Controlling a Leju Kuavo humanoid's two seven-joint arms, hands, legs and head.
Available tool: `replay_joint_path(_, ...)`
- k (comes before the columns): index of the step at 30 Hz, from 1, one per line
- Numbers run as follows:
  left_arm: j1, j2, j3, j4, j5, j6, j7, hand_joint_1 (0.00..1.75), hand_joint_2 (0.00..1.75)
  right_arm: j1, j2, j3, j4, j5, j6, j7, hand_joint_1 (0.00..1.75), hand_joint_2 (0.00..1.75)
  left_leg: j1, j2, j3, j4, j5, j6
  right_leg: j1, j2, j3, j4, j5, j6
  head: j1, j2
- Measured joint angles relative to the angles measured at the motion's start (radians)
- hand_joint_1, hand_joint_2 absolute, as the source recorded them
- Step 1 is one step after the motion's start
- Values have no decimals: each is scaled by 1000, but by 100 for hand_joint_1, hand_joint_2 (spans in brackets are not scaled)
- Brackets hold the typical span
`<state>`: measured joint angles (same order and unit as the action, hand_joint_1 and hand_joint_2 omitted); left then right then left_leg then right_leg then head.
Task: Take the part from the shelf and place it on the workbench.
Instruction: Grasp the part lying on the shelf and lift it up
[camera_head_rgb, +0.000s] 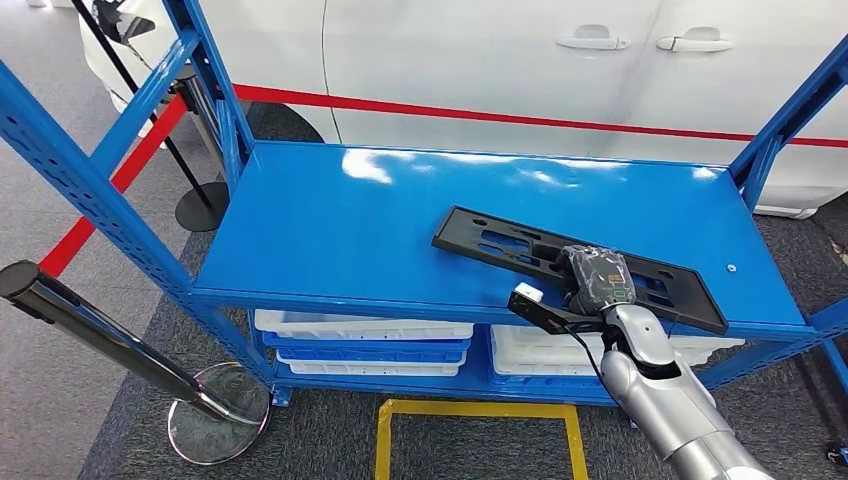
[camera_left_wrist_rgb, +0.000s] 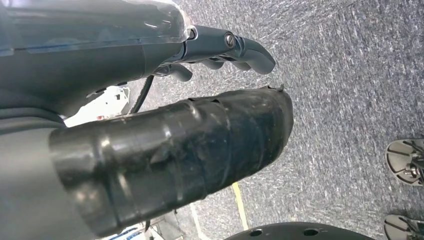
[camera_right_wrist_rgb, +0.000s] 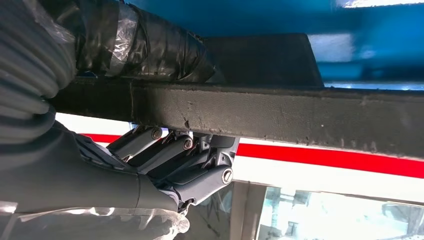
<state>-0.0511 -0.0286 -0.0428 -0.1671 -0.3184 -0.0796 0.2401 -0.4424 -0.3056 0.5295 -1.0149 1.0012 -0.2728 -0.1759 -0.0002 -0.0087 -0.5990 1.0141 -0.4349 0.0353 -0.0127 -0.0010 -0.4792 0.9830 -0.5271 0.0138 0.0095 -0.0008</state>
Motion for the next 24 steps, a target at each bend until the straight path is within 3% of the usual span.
replay_joint_path(1,0,0,1,0,4,-6,-5,0,175,1,0,0,-2,2,0,0,175,175,0,0,0,0,0,0,0,0,0,0,0,0,0,0)
replay_joint_path(8,1,-1,24,0,37,-26,-28,0,175,22,-1,0,-32,4,-2,0,175,175,0,0,0,0,0,0,0,0,0,0,0,0,0,0)
replay_joint_path(14,6,-4,46,0,35,17,-50,0,175,77,-23,-14,-112,2,-25,-7,175,175,0,0,0,0,0,0,0,0,-1,0,0,0,0,0)
replay_joint_path(21,9,-4,51,0,13,24,-17,0,175,154,-58,-96,-334,-36,-98,-65,175,175,-8,0,-1,5,-5,10,-8,1,1,-3,-1,12,0,0)
replay_joint_path(23,9,-4,52,0,12,22,-13,0,175,170,-69,-117,-397,-37,-104,-71,175,175,-3,3,5,-7,2,18,-9,1,-2,13,-16,16,0,0)
replay_joint_path(24,8,-5,52,0,11,20,-13,0,175,178,-75,-125,-423,-36,-108,-73,175,175,0,4,8,-13,5,21,-9,1,-14,43,-38,17,0,0)
